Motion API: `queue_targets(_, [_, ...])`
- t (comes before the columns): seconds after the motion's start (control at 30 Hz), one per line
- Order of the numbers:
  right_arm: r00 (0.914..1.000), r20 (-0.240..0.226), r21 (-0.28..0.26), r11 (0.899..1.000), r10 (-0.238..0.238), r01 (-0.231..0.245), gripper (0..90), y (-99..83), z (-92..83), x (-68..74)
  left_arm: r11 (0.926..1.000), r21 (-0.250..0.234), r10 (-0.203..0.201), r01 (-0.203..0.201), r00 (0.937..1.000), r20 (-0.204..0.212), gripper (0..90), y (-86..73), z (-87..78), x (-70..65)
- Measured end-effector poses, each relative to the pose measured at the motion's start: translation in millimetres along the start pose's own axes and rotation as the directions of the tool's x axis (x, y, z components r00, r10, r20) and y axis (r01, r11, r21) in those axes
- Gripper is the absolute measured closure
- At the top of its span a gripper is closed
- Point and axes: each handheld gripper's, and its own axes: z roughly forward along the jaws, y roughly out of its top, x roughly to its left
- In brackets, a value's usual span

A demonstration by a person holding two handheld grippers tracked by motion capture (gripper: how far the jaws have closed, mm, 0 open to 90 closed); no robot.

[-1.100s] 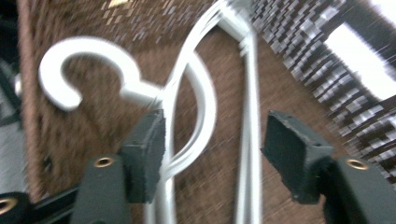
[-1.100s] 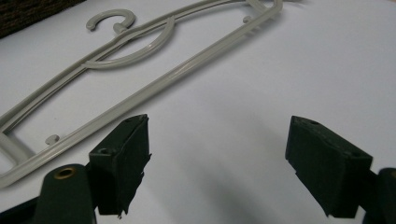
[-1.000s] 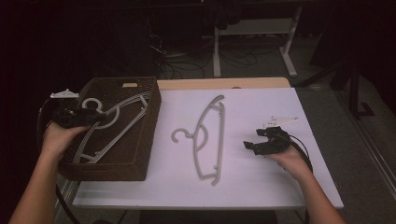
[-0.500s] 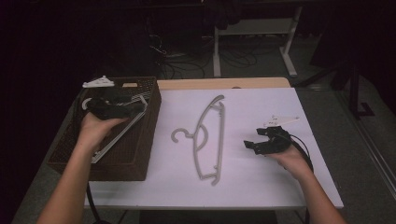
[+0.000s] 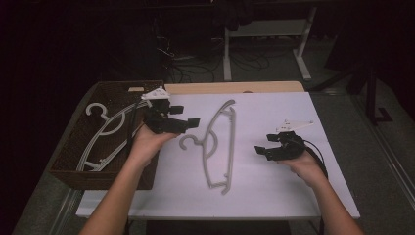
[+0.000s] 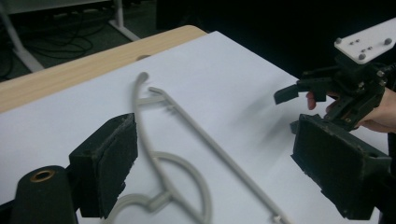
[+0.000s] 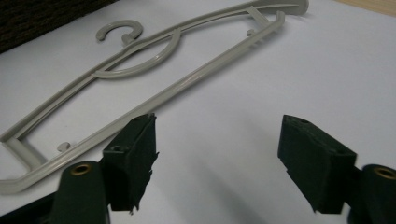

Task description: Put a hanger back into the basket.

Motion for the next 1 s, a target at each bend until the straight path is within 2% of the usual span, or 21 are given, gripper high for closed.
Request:
queue_targets(0.13, [0.9999,-0.008,-0.002,1.000,-0.011,0.011,40.7,2.8,0.8,1.6,1.0000,-0.005,-0.007,0.007,1.0000,-0.001,13.6,-11.5,17.4,-9.7])
queue_targets(0.3, [0.9993,-0.031,0.003,1.000,-0.021,0.021,56.2,8.8,4.6,5.1,0.9998,0.009,-0.017,0.017,0.9998,0.006,13.2,-31.8,33.3,-13.7])
queue_targets(0.37, [0.9989,-0.036,0.005,1.000,-0.030,0.030,62.9,12.1,6.7,6.7,0.9997,0.014,-0.020,0.020,0.9998,0.007,12.9,-35.9,35.6,-14.3])
queue_targets(0.53, [0.9981,-0.039,0.004,0.999,-0.047,0.047,77.5,22.3,14.7,11.3,0.9990,0.042,-0.015,0.014,0.9998,0.012,12.3,-59.4,45.0,-15.6])
queue_targets(0.67, [0.9969,-0.055,0.008,0.998,-0.056,0.056,88.6,29.5,25.9,13.6,0.9982,0.055,-0.024,0.024,0.9996,0.012,12.3,-72.1,49.4,-11.2])
queue_targets(0.77, [0.9961,-0.060,0.017,0.998,-0.064,0.066,88.7,35.1,35.5,15.7,0.9978,0.055,-0.039,0.038,0.9991,0.016,12.3,-79.0,50.5,-6.4])
queue_targets(1.0, [0.9946,-0.059,0.037,0.996,-0.085,0.087,88.7,47.7,60.9,19.6,0.9975,0.062,-0.036,0.035,0.9992,0.014,12.3,-86.9,50.9,-0.7])
